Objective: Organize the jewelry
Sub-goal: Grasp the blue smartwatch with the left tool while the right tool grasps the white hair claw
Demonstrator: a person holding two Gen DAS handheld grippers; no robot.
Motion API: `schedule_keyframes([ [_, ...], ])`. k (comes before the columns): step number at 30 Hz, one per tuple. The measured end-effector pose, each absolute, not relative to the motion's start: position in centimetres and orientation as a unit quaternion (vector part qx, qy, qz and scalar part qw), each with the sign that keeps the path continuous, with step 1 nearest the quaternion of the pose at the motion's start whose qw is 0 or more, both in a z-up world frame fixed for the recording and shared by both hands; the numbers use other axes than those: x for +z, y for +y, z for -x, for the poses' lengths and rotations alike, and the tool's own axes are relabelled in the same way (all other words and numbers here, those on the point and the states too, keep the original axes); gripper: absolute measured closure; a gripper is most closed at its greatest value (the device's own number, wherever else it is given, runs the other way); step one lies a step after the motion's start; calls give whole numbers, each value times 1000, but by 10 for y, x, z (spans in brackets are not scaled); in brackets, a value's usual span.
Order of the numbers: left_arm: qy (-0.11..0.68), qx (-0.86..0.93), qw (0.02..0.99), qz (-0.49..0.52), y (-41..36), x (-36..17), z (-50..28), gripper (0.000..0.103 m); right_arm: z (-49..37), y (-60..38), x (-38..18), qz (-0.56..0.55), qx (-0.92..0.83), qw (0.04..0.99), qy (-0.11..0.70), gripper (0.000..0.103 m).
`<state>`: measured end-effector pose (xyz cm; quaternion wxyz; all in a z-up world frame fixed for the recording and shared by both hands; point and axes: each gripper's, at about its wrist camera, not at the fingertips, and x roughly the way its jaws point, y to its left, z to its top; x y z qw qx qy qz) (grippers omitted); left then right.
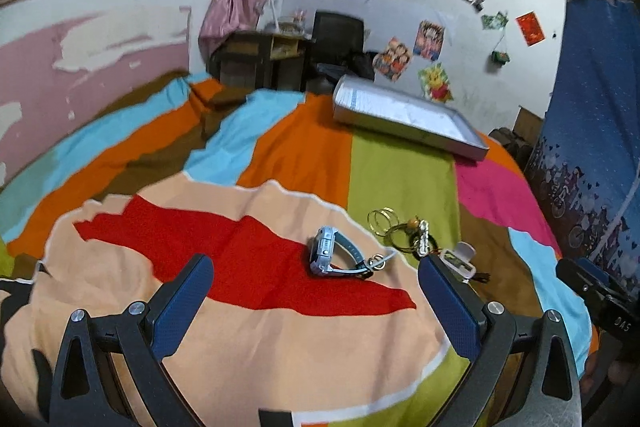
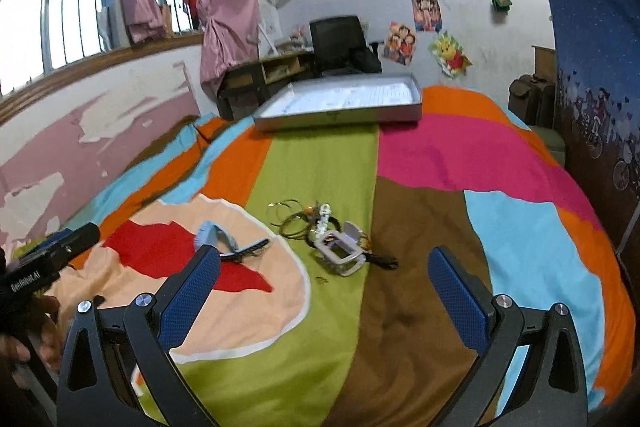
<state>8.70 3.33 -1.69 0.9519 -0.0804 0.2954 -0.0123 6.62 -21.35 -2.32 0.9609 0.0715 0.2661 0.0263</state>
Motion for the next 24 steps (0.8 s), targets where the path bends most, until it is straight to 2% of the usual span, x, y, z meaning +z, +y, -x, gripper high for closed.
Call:
schedule_keyframes([
  [3,314,-15,946,75,30,-31,-116,0,-90,-216,-31,-73,35,955,284,1],
  [7,334,-36,940,61,20,-52,-148,0,-126,-209,-42,-19,49,950,306,1],
  [14,347,-53,934,61,19,-75,-175,1,-182,-193,-75,15,97,927,363,1],
  [15,350,-58,933,64,18,-77,-178,5,-187,-191,-80,16,100,925,366,1],
  [19,372,-73,923,65,14,-88,-187,37,-200,-186,-101,17,102,918,382,1],
  [24,389,-74,915,71,13,-98,-195,49,-209,-183,-115,29,97,915,392,5],
])
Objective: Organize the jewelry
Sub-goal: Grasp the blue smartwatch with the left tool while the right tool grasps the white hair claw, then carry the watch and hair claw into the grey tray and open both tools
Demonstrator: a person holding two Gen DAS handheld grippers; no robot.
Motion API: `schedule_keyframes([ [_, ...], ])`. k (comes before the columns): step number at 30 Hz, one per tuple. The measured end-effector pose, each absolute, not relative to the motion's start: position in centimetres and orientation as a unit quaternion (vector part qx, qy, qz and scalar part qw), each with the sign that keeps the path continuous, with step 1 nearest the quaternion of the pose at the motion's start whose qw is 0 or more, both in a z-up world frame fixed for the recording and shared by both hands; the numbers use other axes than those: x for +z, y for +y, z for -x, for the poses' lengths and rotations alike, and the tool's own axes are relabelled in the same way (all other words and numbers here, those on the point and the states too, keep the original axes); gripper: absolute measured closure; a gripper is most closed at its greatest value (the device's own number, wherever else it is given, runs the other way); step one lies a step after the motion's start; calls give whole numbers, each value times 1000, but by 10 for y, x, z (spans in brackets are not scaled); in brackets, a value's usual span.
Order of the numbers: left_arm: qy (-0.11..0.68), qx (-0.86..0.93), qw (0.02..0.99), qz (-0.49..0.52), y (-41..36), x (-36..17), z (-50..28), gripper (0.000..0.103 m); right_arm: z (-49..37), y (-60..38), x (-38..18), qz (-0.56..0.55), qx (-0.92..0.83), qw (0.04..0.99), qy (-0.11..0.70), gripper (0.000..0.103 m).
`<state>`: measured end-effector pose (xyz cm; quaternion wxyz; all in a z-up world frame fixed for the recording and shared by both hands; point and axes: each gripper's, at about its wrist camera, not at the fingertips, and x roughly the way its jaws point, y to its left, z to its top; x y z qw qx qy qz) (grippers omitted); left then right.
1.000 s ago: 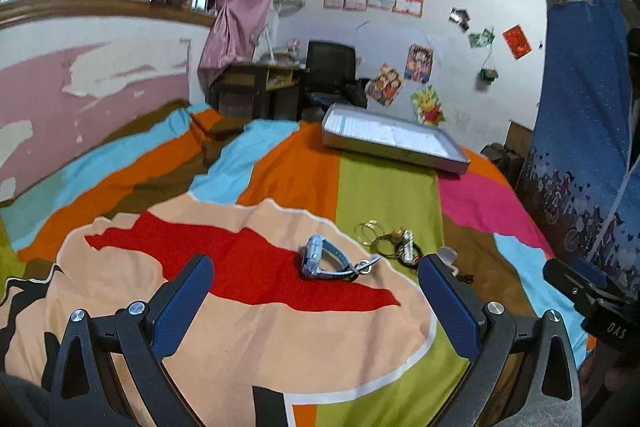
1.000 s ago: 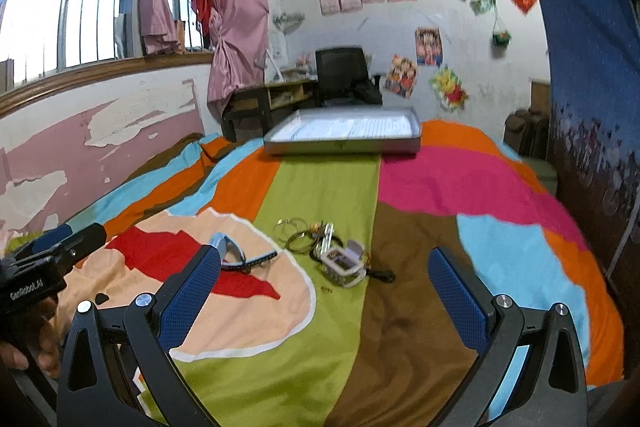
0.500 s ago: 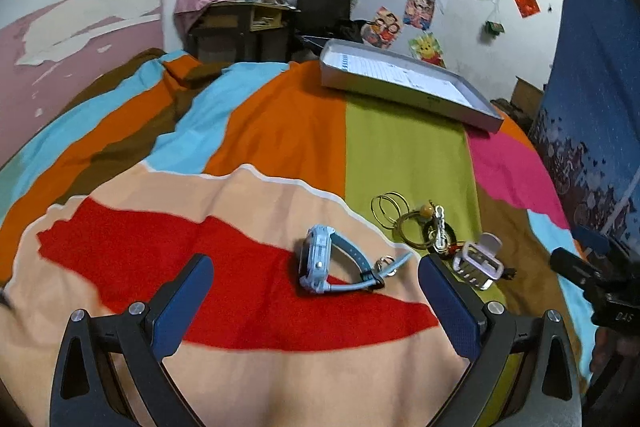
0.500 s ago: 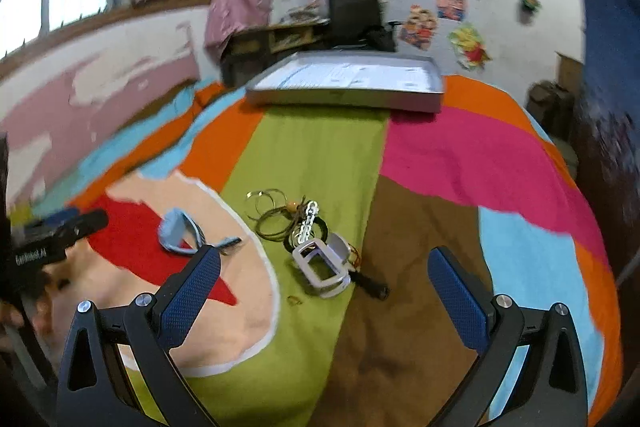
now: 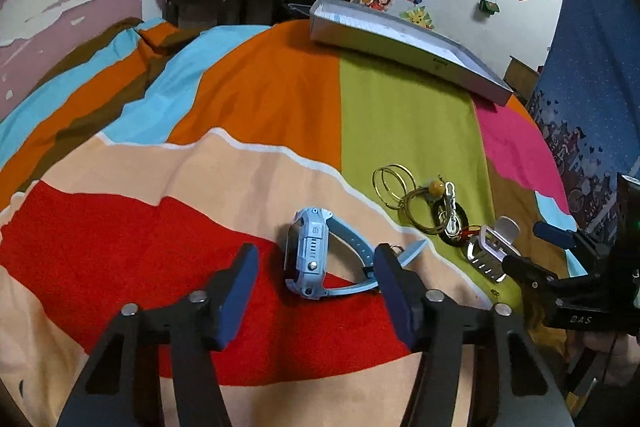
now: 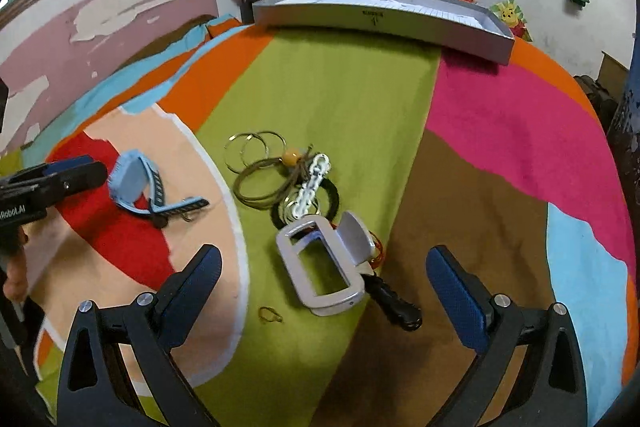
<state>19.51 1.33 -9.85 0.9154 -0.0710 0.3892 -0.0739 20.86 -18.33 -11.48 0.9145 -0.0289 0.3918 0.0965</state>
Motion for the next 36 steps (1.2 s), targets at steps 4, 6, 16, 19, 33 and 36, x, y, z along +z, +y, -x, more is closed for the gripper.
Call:
schedule_keyframes([
  [4,407,-81,907,78,16,-106,-199,62,-217,-181,-125,36,92,908,408,7],
  [6,418,-83,900,89,18,-111,-202,69,-218,-180,-127,47,93,906,409,8],
  [16,415,-85,902,85,18,-112,-203,83,-224,-171,-134,53,99,902,418,53],
  [19,410,-82,906,67,13,-108,-200,84,-222,-170,-133,43,100,903,415,53],
  [33,379,-135,913,72,-3,-86,-183,86,-210,-170,-104,-2,144,919,367,55],
  [36,373,-133,915,80,-1,-82,-183,86,-210,-175,-97,-14,142,924,356,55],
])
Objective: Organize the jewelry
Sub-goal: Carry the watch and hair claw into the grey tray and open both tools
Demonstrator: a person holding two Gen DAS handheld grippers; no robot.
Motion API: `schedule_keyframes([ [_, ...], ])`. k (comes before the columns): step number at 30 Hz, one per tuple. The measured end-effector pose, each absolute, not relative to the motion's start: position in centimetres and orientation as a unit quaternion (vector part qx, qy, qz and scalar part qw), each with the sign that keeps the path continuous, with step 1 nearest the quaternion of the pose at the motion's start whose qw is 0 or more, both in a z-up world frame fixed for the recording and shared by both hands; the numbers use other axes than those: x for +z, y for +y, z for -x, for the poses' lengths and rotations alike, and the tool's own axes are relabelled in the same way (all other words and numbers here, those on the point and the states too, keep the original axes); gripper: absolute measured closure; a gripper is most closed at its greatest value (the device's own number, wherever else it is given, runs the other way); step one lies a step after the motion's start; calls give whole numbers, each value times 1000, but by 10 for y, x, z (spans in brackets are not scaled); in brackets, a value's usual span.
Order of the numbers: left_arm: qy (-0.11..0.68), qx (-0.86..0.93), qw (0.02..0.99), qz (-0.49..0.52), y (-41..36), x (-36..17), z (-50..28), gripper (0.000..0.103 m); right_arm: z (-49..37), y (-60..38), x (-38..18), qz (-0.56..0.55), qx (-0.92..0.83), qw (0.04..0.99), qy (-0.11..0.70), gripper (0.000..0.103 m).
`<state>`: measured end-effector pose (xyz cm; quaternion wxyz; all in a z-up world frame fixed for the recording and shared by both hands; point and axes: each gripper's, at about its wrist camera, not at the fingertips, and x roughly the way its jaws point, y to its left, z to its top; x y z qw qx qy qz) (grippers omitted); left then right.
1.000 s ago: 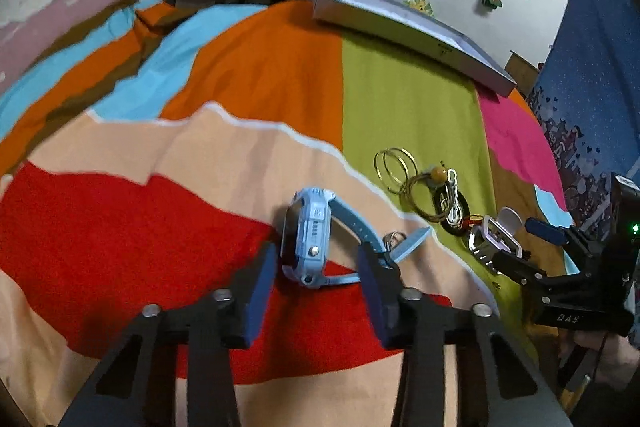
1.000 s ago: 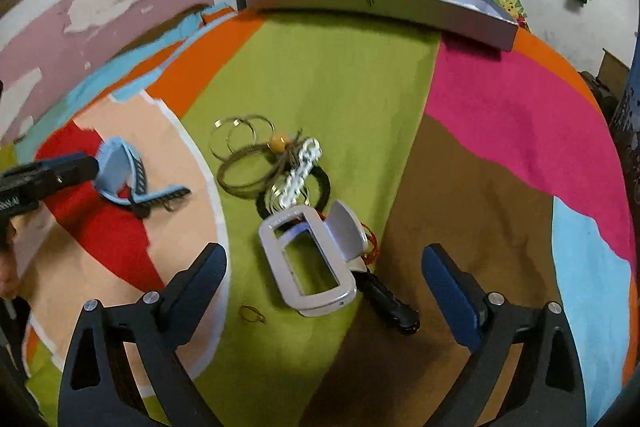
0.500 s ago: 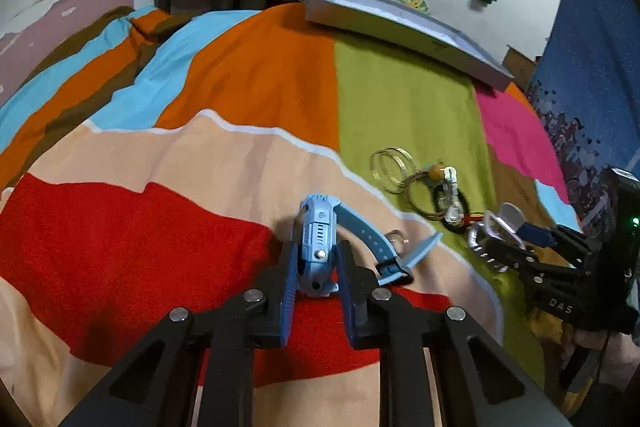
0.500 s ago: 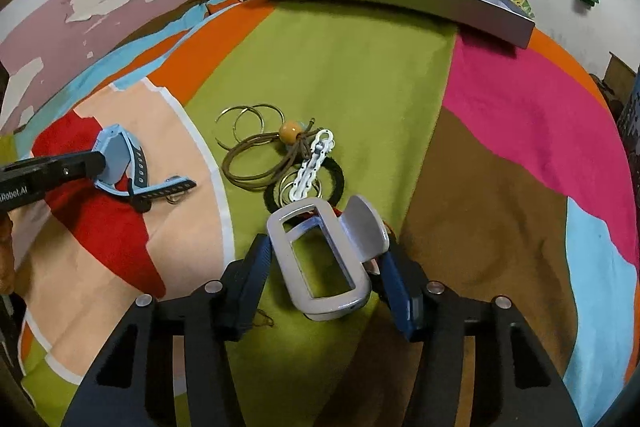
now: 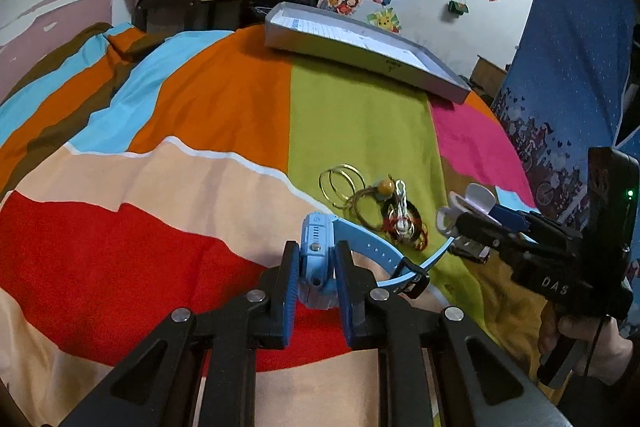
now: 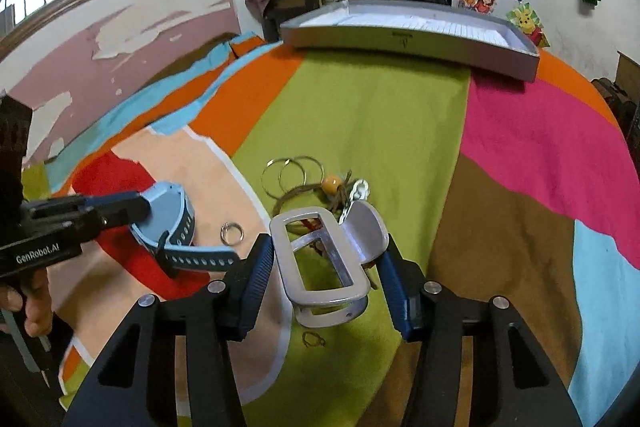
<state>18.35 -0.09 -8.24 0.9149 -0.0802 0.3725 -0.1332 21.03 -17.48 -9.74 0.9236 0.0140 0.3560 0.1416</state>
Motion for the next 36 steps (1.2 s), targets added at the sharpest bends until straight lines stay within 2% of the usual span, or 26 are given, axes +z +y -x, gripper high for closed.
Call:
schedule_keyframes([
  [15,288,-105,945,112,-24,-25,-257,86,-225,-230,-51,-122,127,943,282,55],
  [20,254,-93,954,131,-28,-5,-323,86,-277,-245,-19,-97,114,961,234,55],
  [25,224,-98,961,130,-42,6,-387,86,-370,-256,7,-99,96,970,199,55],
  [31,261,-93,953,124,-55,-13,-453,86,-451,-251,-9,-89,67,966,235,55],
  [36,308,-65,944,101,-62,-30,-471,85,-470,-241,-28,-87,55,962,254,55],
])
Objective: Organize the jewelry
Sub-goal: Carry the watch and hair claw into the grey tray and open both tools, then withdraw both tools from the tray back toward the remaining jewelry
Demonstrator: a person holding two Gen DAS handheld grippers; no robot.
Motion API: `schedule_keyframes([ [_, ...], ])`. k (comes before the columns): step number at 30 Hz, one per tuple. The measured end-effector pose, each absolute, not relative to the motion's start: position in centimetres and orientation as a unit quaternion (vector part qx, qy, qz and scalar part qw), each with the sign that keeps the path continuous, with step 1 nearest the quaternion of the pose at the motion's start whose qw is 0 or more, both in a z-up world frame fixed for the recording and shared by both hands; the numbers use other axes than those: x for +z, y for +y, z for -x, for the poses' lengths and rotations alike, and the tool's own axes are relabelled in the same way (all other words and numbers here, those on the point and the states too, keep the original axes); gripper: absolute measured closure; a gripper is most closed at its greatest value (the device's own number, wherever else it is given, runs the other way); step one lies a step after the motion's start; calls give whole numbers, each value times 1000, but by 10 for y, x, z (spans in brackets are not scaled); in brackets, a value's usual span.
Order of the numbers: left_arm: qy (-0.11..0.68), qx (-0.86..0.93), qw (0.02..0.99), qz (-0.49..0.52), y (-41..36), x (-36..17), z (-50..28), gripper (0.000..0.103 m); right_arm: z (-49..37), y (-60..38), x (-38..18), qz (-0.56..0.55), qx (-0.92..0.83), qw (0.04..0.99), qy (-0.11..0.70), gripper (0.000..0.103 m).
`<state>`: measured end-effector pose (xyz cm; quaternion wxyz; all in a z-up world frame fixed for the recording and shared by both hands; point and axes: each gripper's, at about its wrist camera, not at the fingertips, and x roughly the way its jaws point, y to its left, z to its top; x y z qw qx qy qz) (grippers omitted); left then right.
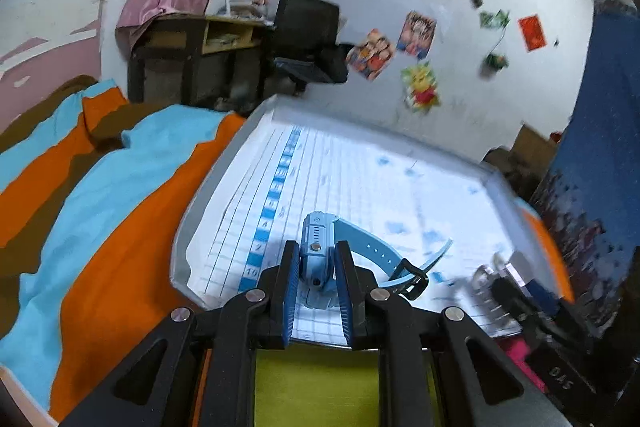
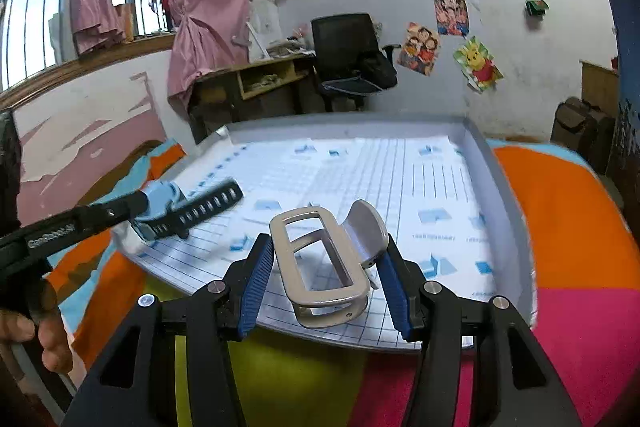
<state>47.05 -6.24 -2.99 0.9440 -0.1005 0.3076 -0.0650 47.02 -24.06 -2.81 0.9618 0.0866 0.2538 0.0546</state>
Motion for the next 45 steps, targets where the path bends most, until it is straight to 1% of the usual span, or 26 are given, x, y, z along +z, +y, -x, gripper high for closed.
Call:
schedule_keyframes([
  [2,307,-63,944,103,-63,-32,-469,84,-468,-238,-35,-76,50,965,247,55],
  [3,306,-59,945,102,-64,-31,-467,81,-468,-236,-36,-73,50,965,246,55],
  [4,303,-59,946,102,-63,-30,-465,75,-468,-234,-37,-69,48,965,248,54],
  [5,299,-64,946,102,-63,-30,-463,71,-466,-234,-36,-68,46,965,249,50],
  [6,293,-75,948,101,-61,-29,-462,58,-465,-233,-35,-68,42,966,246,47],
  [7,286,-78,950,100,-59,-28,-460,39,-459,-235,-36,-68,37,967,241,40],
  [8,274,-74,953,105,-56,-25,-454,31,-453,-238,-36,-70,33,969,237,37],
  [9,258,-70,957,114,-51,-23,-447,24,-449,-240,-33,-74,33,969,232,37],
  [12,239,-69,960,130,-40,-14,-429,14,-431,-251,-26,-90,27,972,215,37],
  [13,239,-67,960,129,-38,-12,-424,13,-426,-255,-23,-96,26,972,211,36],
  [14,236,-65,961,128,-36,-9,-417,12,-419,-258,-20,-103,25,973,206,34],
  [15,228,-66,963,128,-32,-4,-408,6,-407,-260,-14,-110,24,974,197,31],
  [16,221,-68,964,128,-29,-1,-399,0,-400,-263,-12,-112,24,975,191,23],
  [17,212,-65,967,129,-25,3,-389,0,-388,-264,-5,-113,25,976,182,17],
  [19,194,-58,971,128,-18,13,-366,0,-368,-265,5,-115,30,978,169,11],
  [21,187,-54,973,120,-13,22,-348,0,-348,-265,15,-113,35,980,162,10],
  [23,179,-49,977,109,-11,29,-328,0,-331,-264,22,-109,37,981,158,5],
  [25,167,-48,980,96,-10,35,-304,0,-309,-260,29,-102,39,982,151,3],
  [29,155,-50,983,85,-8,44,-255,0,-263,-248,44,-90,46,985,140,3],
  [36,158,-49,984,60,-12,48,-189,0,-187,-231,55,-68,45,989,121,3],
  [45,163,-52,984,49,-6,33,-113,0,-100,-213,50,-49,53,990,124,3],
])
